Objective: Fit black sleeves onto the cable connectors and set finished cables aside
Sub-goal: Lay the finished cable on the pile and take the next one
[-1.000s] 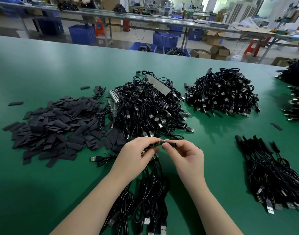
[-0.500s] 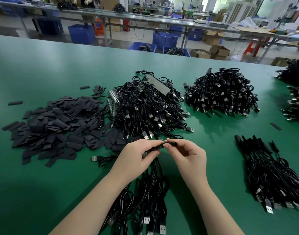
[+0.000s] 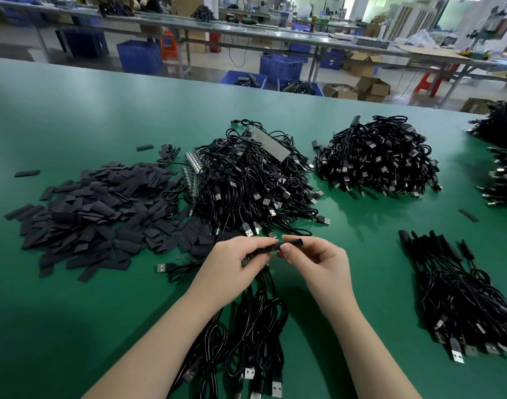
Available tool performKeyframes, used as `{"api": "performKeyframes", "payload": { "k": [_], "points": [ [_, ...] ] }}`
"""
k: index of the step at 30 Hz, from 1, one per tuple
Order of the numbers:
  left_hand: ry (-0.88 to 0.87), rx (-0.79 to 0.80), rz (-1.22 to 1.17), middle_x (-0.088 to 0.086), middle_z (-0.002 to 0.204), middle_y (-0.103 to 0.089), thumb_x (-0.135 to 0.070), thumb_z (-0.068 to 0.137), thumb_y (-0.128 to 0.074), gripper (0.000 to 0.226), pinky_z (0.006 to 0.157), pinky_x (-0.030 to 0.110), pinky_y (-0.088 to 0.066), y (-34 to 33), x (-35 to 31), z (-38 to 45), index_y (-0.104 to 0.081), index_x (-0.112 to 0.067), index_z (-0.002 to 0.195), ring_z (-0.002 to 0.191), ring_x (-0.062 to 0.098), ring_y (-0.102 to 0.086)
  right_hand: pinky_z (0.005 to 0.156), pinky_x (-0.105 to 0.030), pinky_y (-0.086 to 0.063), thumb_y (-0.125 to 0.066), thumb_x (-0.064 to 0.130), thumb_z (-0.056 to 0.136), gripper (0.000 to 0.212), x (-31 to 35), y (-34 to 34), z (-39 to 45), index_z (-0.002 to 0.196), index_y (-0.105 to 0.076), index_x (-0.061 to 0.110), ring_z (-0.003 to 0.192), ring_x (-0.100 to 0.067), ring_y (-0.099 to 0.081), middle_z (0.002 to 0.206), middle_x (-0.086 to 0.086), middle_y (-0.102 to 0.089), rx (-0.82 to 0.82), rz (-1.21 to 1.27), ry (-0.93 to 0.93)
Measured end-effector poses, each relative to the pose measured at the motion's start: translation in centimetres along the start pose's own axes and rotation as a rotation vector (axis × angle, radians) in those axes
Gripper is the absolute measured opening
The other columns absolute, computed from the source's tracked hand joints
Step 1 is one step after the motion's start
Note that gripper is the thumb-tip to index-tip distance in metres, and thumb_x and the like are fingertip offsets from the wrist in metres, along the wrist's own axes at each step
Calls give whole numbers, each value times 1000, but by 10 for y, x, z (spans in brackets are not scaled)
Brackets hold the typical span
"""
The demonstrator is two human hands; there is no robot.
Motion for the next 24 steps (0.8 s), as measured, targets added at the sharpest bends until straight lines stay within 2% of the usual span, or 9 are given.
{"api": "performKeyframes", "payload": {
  "k": [6,14,20,24],
  "points": [
    [-20,1,40,-36,105,-61,-21,91,-66,32,91,10,-45,0,-1,-1,-68,-37,119,106,-10,-58,68,-16,-54,-75,4,83,16,-5,-4,-1,88,-78,19,74,-9,-72,78,-2,-77,-25,27,-39],
    [22,8,24,-27,108,-66,-21,90,-67,33,91,12,-45,-1,1,-1,-68,-38,118,106,-10,-58,64,-11,-51,-74,-1,82,14,0,-3,-2,83,-77,13,67,-2,-70,72,3,-76,-28,20,19],
    [30,-2,-4,-25,109,-67,-21,91,-66,32,91,12,-45,0,0,0,-68,-37,118,106,-9,-58,66,-16,-53,-74,3,84,25,-2,-3,-1,75,-80,26,72,-11,-73,76,-4,-77,-36,71,-30],
    [32,0,-7,-24,110,-68,-20,90,-67,33,92,13,-46,0,0,0,-69,-37,118,106,-9,-59,66,-13,-52,-75,0,82,25,-1,-4,-2,79,-78,24,69,-7,-72,75,-1,-76,-44,37,1]
  ]
}}
Point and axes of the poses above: each hand's wrist, its own z-axis towards the middle knuckle, its own y-axis out of the back of the hand, x = y × z, the point moved 4 cm from there along z, towards the middle knuckle
